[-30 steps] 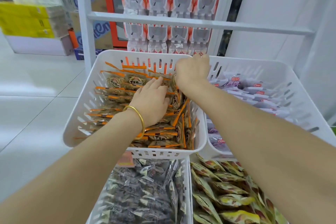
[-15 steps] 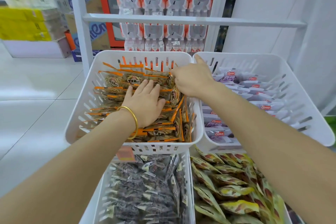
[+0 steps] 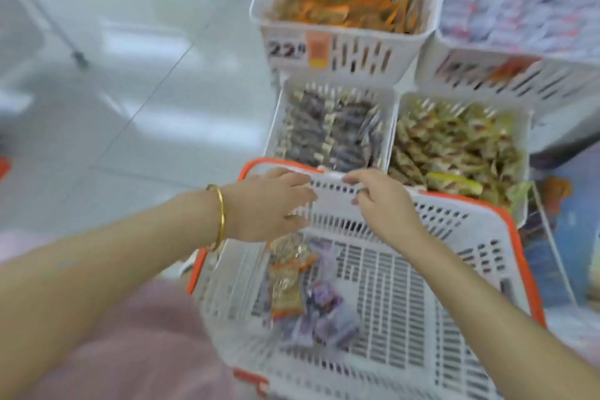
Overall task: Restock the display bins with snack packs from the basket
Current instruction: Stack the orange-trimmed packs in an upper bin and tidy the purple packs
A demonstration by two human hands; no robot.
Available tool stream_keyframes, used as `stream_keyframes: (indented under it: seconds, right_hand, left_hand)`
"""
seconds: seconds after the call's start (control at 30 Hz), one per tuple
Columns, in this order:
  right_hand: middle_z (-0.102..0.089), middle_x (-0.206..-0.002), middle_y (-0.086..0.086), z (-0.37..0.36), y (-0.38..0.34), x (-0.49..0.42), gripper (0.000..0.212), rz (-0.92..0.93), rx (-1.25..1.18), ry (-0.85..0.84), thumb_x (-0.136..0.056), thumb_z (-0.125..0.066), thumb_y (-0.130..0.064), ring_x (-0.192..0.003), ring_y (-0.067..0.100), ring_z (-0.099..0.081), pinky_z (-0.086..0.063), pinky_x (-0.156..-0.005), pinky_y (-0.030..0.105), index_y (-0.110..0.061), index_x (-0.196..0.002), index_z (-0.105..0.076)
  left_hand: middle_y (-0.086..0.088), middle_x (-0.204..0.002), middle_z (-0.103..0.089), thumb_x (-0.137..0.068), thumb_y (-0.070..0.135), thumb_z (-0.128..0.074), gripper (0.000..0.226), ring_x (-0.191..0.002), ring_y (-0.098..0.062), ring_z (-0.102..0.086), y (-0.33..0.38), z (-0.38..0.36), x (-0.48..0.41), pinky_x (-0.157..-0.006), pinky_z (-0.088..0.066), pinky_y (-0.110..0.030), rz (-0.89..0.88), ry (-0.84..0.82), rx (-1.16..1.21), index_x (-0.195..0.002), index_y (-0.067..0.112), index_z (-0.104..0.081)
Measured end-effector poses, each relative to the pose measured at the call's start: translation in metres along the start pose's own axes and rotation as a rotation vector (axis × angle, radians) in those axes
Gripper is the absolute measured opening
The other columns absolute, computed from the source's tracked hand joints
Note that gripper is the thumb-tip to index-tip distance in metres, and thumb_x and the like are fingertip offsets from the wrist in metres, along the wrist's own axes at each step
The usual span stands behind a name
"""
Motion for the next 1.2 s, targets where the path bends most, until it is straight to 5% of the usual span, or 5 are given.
stream_keyframes:
  seconds: [0.37, 0.6, 0.8, 1.07, 1.2]
  right_hand:
    - [-0.054, -0.081, 0.001, -0.202, 0.038, 0.035, 0.03, -0.451, -0.129, -0.51, -0.086, -0.064, -0.043, -0.071, 0.015, -0.056, -0.046, -0.062, 0.03, -0.021, -0.095, -0.047]
    - [-0.065, -0.097, 0.004, -0.244, 0.035, 0.038, 0.048, -0.603, 0.08, -0.286, -0.075, -0.071, -0.046, -0.096, 0.03, -0.062, -0.048, -0.083, 0.038, -0.017, -0.107, -0.05]
    - [-0.064, -0.081, 0.002, -0.204, 0.046, -0.005, 0.021, -0.49, -0.266, -0.228, -0.081, -0.073, -0.022, -0.076, 0.02, -0.062, -0.051, -0.068, 0.032, -0.005, -0.084, -0.061]
    - [-0.04, -0.14, 0.011, -0.27, 0.023, -0.015, 0.027, -0.307, 0.448, -0.428, -0.087, -0.062, -0.025, -0.128, 0.032, -0.036, -0.037, -0.101, 0.046, -0.017, -0.113, -0.059]
    - [-0.055, -0.093, 0.005, -0.258, 0.026, -0.006, 0.01, -0.149, 0.23, -0.278, -0.081, -0.067, -0.018, -0.092, 0.025, -0.054, -0.042, -0.071, 0.032, -0.014, -0.077, -0.058]
  left_hand:
    - [-0.006, -0.142, -0.038, -0.099, 0.039, -0.031, 0.046, -0.131, -0.027, -0.033, -0.02, -0.06, 0.027, -0.107, -0.033, -0.043, 0.065, -0.2, -0.157, -0.14, 0.017, -0.035]
    - [-0.002, -0.142, -0.035, -0.098, 0.041, -0.031, 0.045, -0.133, -0.023, -0.029, -0.042, -0.081, 0.04, -0.105, -0.037, -0.04, 0.074, -0.19, -0.193, -0.138, 0.021, -0.035]
    - [0.0, -0.144, -0.032, -0.098, 0.043, -0.03, 0.046, -0.136, -0.022, -0.026, -0.049, -0.085, 0.042, -0.106, -0.037, -0.039, 0.096, -0.162, -0.195, -0.14, 0.024, -0.032]
    - [-0.002, -0.143, -0.033, -0.097, 0.044, -0.031, 0.047, -0.135, -0.023, -0.027, -0.048, -0.084, 0.038, -0.106, -0.036, -0.04, 0.112, -0.161, -0.18, -0.138, 0.022, -0.034]
    - [-0.003, -0.144, -0.032, -0.098, 0.043, -0.031, 0.046, -0.134, -0.023, -0.027, -0.05, -0.079, 0.036, -0.106, -0.036, -0.04, 0.124, -0.202, -0.18, -0.138, 0.022, -0.033]
Point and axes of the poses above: each hand's wrist, its own x-axis away from the middle knuckle, its own z-axis out of the back of the hand, y = z × x, the point moved 1 cm from there along -x, towards the middle knuckle
